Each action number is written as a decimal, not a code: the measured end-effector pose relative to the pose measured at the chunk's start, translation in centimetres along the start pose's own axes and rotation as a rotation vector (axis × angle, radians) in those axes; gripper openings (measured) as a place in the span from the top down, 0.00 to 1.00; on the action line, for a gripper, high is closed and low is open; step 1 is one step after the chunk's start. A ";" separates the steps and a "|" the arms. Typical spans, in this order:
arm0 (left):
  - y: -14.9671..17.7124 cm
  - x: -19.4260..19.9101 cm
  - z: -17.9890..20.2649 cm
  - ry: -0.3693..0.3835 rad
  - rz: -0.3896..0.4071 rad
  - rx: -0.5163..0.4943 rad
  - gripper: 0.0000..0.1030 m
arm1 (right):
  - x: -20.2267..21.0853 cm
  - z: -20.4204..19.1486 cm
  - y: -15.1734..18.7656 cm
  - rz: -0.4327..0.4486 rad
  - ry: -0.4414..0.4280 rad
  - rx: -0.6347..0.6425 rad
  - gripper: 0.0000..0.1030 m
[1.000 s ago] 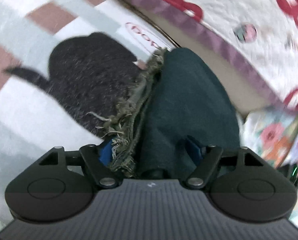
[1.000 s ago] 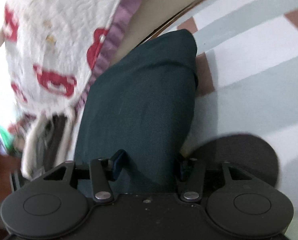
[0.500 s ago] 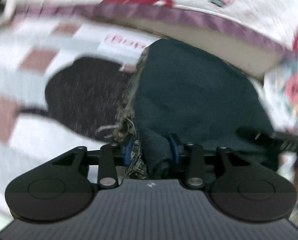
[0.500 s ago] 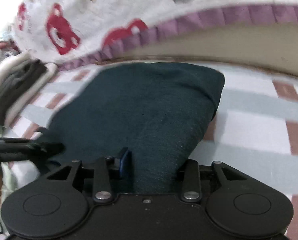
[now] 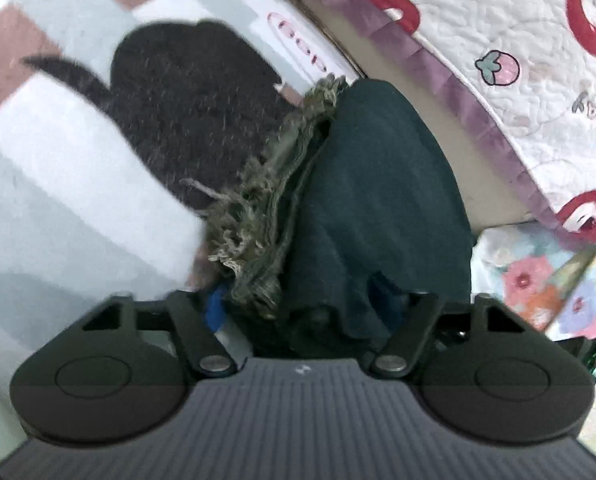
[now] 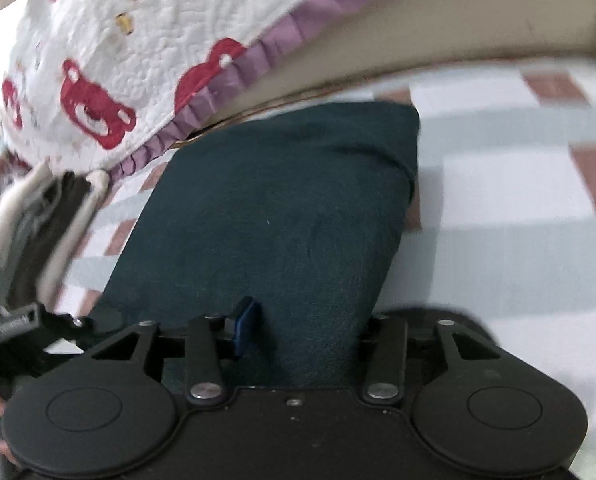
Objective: Fold clothes
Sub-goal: 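Grasp the folded dark jeans bundle with both tools from opposite ends, then lift the jeans bundle with both tools and carry it toward the clothes stack, then lower the jeans bundle onto the folded clothes stack with both tools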
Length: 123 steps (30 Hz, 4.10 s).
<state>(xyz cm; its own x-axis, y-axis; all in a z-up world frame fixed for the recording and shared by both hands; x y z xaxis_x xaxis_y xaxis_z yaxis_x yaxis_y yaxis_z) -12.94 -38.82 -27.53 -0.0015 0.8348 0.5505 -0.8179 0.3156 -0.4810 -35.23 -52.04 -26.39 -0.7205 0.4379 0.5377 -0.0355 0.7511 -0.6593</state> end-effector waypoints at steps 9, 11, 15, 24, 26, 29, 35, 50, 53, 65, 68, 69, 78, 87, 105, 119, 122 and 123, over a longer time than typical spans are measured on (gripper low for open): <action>-0.1 0.1 3.4 -0.031 0.101 -0.367 0.72 | -0.1 -0.7 -0.3 0.078 -0.081 -0.111 0.62; -0.8 0.3 3.6 -0.014 0.110 -0.352 0.72 | 0.6 -1.9 -1.0 0.111 -0.086 -0.064 0.67; -2.9 1.9 4.1 0.059 0.169 -0.366 0.73 | 1.5 -5.0 -2.2 0.112 -0.092 0.061 0.68; -8.6 5.6 3.8 0.093 0.221 -0.328 0.74 | 2.1 -11.4 -5.3 0.173 -0.176 0.162 0.68; -10.1 6.8 3.5 0.091 0.240 -0.324 0.74 | 2.2 -13.5 -5.8 0.185 -0.200 0.198 0.68; -12.5 8.9 2.8 0.081 0.278 -0.321 0.74 | 1.3 -18.0 -6.6 0.195 -0.265 0.237 0.68; -18.9 15.5 0.0 0.030 0.376 -0.285 0.74 | -0.5 -27.1 -8.0 0.213 -0.397 0.314 0.68; -38.2 32.1 -6.4 -0.244 0.630 -0.437 0.73 | -6.5 -51.8 -9.7 0.289 -0.732 0.391 0.68; -41.5 33.8 -7.9 -0.286 0.657 -0.426 0.73 | -7.9 -55.7 -10.1 0.303 -0.782 0.379 0.68; -50.2 36.6 -16.9 -0.507 0.716 -0.408 0.73 | -18.7 -65.1 -9.3 0.202 -0.887 0.164 0.64; -49.8 33.6 -22.8 -0.569 0.613 -0.242 0.72 | -24.2 -63.7 -4.5 0.005 -0.804 0.127 0.43; -49.6 32.6 -24.4 -0.580 0.586 -0.180 0.71 | -26.0 -63.0 -2.5 -0.083 -0.782 0.119 0.39; -49.8 32.1 -22.6 -0.582 0.600 -0.293 0.71 | -24.2 -57.7 -0.3 -0.183 -0.965 -0.101 0.47; -51.2 33.6 -24.8 -0.773 0.575 -0.384 0.62 | -23.0 -61.6 2.0 -0.176 -0.970 0.005 0.60; -48.0 31.2 -24.8 -0.746 0.532 -0.618 0.66 | -22.0 -57.3 -1.2 -0.150 -0.890 0.071 0.54; -48.4 31.0 -25.8 -0.697 0.566 -0.581 0.67 | -27.2 -55.9 -5.7 -0.070 -0.738 -0.071 0.35; -48.3 30.9 -25.7 -0.703 0.560 -0.587 0.67 | -28.5 -57.5 -6.3 -0.032 -0.747 -0.050 0.36; -48.3 30.9 -25.7 -0.707 0.557 -0.590 0.67 | -28.6 -58.1 -6.8 -0.018 -0.781 -0.031 0.57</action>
<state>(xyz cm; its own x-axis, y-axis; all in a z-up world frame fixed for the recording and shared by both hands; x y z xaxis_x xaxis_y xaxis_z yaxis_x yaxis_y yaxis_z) 41.32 -16.69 -4.80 -0.7751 0.5383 0.3310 -0.1932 0.2968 -0.9352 25.90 -40.95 -6.79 -0.9991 -0.0405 0.0143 -0.0405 0.7734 -0.6326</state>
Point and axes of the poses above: each gripper's, at about its wrist camera, not at the fingertips, and x roughly against the way its jaws point, z to its right, y to its underside, the point moved 10 cm from there along -x, roughly the way its jaws point, and after that the axes turned 14 degrees about z, right-handed, at the moved point
